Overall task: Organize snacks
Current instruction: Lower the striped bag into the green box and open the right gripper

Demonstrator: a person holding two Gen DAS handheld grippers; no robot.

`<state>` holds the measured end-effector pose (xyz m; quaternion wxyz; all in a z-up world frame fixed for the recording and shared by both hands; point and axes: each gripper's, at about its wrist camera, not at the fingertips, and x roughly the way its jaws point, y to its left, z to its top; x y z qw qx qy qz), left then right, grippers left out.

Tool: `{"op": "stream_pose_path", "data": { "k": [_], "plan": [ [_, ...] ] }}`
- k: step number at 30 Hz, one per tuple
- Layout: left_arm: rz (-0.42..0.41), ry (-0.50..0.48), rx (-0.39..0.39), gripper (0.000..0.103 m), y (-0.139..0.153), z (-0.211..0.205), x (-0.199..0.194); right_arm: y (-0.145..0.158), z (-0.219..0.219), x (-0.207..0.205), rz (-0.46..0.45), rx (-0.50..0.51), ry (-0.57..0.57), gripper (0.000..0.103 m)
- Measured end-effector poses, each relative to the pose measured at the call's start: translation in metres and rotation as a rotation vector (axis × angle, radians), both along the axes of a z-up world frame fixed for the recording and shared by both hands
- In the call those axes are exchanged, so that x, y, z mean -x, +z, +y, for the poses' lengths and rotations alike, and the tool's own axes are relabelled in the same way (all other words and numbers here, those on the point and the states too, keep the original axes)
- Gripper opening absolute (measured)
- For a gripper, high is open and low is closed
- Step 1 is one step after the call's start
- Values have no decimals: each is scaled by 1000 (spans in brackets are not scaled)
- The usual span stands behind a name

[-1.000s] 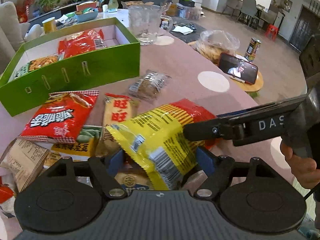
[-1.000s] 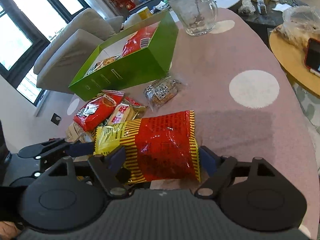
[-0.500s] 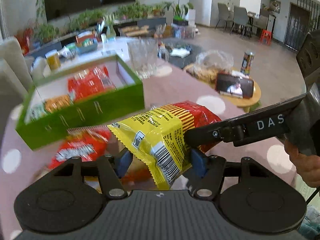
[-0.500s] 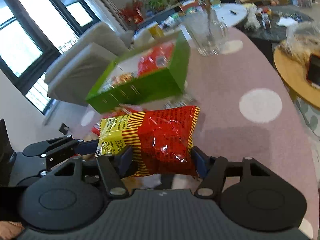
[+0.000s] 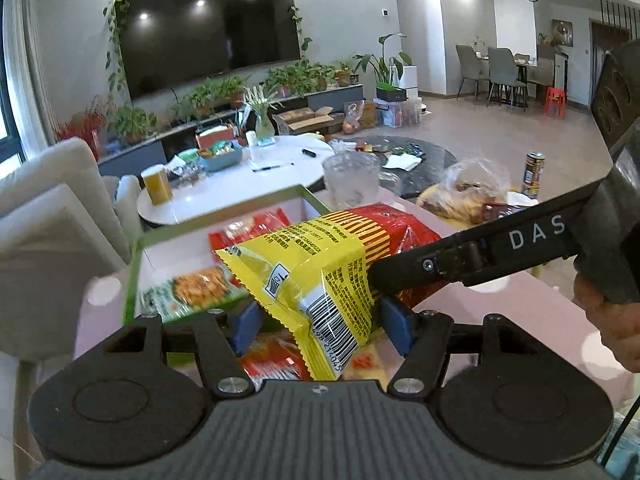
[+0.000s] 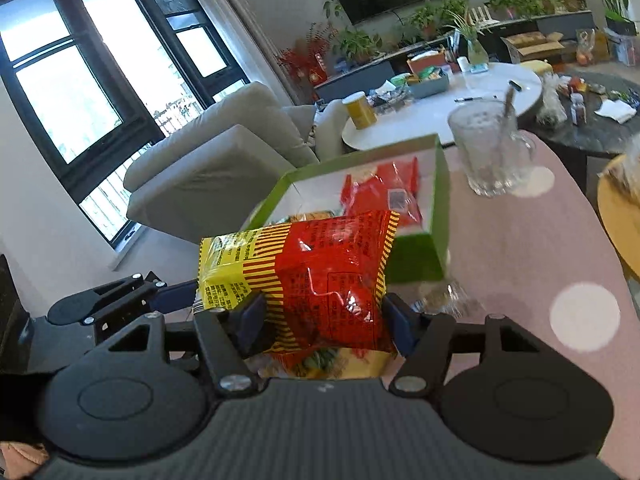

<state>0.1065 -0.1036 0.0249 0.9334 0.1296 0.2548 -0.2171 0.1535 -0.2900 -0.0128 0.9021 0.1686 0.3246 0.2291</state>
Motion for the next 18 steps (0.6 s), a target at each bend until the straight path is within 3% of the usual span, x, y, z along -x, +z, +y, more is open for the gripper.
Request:
{"op": "stream_pose_path", "data": {
  "k": [10,18],
  "plan": [
    [2,2,-11,61,4,2,-68,5,7,-54,-17,-6,-18,42],
    [12,5,-22,63,-15,3,-111,-5,15,-90,-15,22,-16,42]
  ]
}}
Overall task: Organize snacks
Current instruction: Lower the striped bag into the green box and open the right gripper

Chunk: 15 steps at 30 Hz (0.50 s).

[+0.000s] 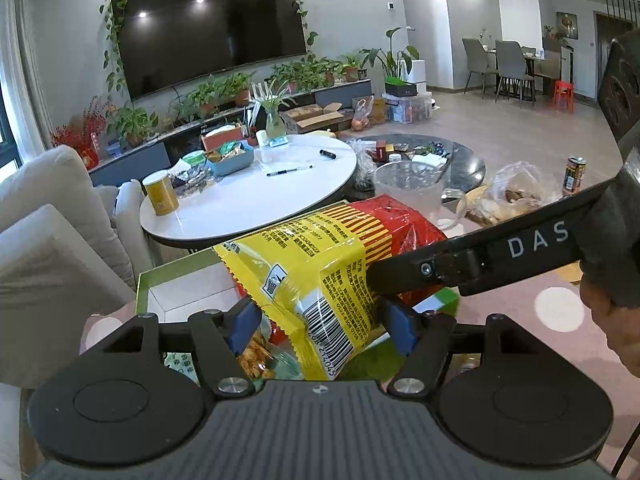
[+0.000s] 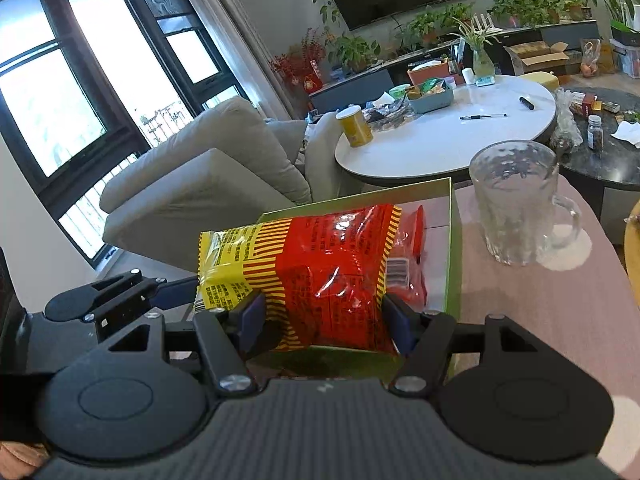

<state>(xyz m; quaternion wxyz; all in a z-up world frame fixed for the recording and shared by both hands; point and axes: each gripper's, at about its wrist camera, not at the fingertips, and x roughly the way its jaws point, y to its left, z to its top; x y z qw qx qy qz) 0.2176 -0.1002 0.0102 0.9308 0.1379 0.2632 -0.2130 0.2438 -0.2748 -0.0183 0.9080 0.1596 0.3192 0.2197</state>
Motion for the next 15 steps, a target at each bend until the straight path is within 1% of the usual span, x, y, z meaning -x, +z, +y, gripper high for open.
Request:
{"op": "stream_pose_path", "data": {
  "k": [5,7,9,10,11,12,15],
  "plan": [
    [40,17,10,65,-18,3,-17,-12,3,-12,13,25,-9,43],
    [54,54,7,67,-29,7,-20,-19,0,-13,15,52,-43,45],
    [69,92,-9,68,-38,11,-20,-27,-7,-11,22,52,-92,46],
    [60,106,-8,68,-39,14,-19,-29,-11,-7,12,30,-87,47],
    [50,118,-7,71,-38,17,-17,-28,-13,-4,14,22,-88,48],
    [45,125,-5,73,-35,20,-13,-27,-15,-1,17,21,-95,48],
    [21,138,12,77,-26,26,0,-23,-16,9,14,21,-95,48]
  ]
}}
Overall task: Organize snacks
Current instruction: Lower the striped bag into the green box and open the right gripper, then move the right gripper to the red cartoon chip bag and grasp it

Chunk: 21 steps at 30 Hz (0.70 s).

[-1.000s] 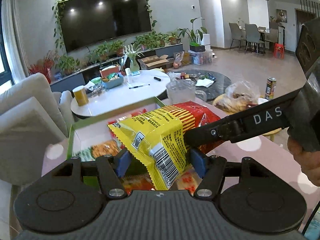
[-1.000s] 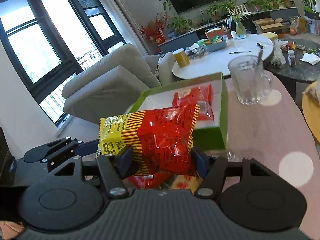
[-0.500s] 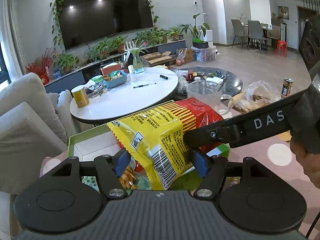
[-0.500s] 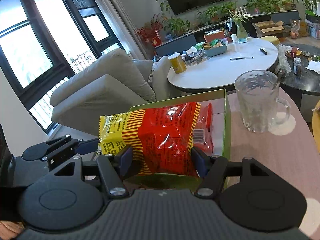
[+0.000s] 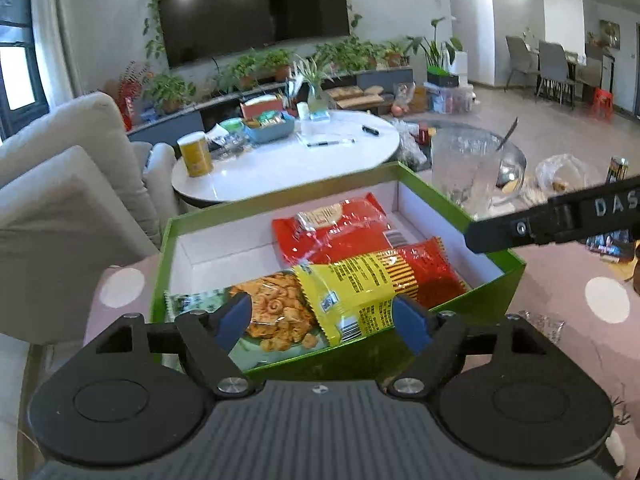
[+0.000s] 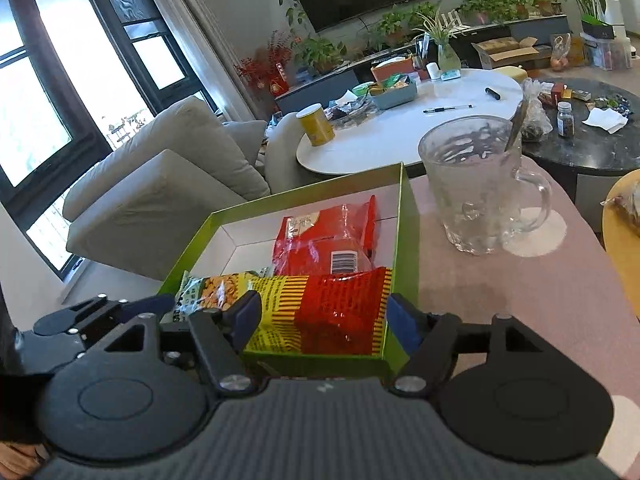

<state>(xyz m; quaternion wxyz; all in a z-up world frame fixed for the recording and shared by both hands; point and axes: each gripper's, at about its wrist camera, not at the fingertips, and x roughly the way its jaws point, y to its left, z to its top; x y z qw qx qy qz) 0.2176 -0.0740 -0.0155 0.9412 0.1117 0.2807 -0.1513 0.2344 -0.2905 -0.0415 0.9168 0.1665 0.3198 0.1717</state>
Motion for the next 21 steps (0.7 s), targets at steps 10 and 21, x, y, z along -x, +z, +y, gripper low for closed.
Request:
{"op": "stream_pose_path", "data": {
  "k": [10,21],
  "plan": [
    [-18,72,37,81,10,31,52,15,12,39,-41,44,50,48],
    [28,93,114,81,-3,61,103,9,42,75,27,36,114,48]
  ]
}}
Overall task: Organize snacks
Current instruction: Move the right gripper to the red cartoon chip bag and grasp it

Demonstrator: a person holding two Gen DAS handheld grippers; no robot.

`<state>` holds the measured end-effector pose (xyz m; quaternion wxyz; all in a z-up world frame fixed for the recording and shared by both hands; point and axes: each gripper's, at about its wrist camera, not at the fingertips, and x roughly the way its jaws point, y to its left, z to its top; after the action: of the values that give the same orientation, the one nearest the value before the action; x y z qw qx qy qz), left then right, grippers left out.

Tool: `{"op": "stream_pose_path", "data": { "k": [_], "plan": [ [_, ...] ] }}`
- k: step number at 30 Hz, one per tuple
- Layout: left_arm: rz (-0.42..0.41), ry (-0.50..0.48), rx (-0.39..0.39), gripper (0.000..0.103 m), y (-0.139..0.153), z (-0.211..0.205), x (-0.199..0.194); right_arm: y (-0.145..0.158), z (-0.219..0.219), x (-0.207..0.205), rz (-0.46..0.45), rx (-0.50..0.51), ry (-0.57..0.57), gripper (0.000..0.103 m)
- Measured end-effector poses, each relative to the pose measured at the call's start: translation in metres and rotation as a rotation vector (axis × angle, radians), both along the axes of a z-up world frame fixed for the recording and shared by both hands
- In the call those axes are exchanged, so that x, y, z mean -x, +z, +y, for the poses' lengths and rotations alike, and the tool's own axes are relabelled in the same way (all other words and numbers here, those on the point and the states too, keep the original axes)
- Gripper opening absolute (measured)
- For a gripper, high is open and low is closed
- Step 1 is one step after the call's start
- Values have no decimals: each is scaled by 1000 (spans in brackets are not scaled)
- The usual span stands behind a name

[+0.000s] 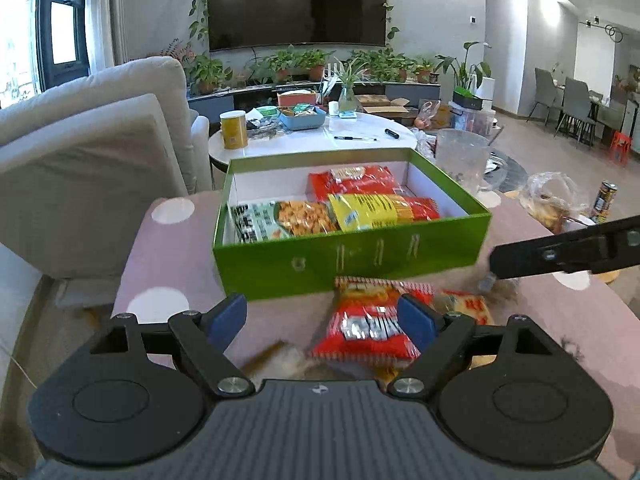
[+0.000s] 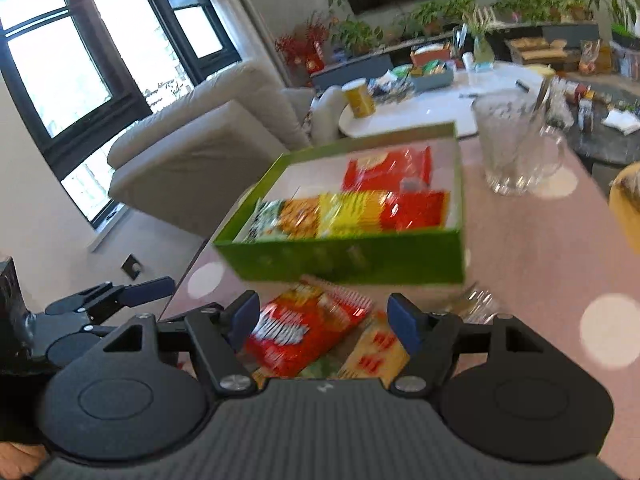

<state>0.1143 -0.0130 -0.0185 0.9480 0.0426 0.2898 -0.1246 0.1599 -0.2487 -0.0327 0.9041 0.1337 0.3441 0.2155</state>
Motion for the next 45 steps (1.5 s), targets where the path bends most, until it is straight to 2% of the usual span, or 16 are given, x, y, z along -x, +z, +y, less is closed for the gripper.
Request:
{"op": "stream_pose_path", "data": {
  "k": [4,6,9,16,27,33,45],
  "plan": [
    [4,-20,17,79,-4,4,12,-6,15,2,39,-3,-5,48],
    [26,-28,35,71,-7,8,12,-10,21,2,64,-6,-13,48],
    [59,-30,81,66,-12,14,8,-15,30,-1,95,3,-31,48],
    [76,-38,101,65,-22,15,-4,-24,47,-8,145,21,-41,48],
    [122,-41,82,65,-35,11,-28,-41,50,-30,267,-28,-100,48],
    [140,-61,92,66,-40,9,-35,-48,38,-39,319,-101,-112,48],
    [206,-179,130,66,-46,-16,-32,-49,27,-42,321,-84,-99,48]
  ]
}}
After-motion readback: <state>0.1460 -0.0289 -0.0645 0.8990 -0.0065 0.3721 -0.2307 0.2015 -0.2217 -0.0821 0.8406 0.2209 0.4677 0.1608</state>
